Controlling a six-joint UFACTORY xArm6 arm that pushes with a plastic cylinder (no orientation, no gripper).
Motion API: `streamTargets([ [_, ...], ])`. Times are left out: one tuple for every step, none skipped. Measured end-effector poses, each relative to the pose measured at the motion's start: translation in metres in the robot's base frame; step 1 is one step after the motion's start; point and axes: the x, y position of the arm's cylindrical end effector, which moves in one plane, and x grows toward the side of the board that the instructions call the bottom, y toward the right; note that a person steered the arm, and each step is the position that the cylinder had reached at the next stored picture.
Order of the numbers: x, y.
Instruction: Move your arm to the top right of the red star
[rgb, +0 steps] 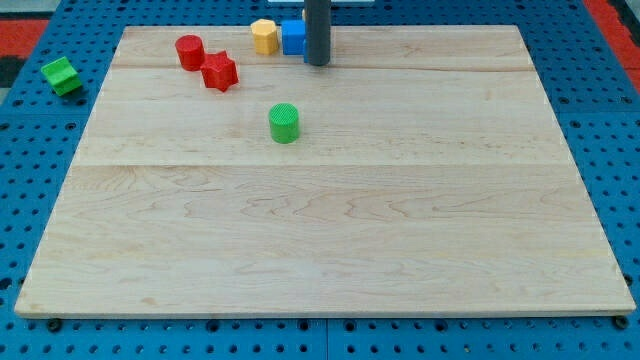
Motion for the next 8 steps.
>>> streamTargets([
  [-0.012, 0.002],
  [0.004, 0.005],
  [0.012, 0.005],
  [0.013, 0.005],
  [0.013, 0.005],
  [0.013, 0.006],
  [0.011, 0.009],
  [0.016, -0.004],
])
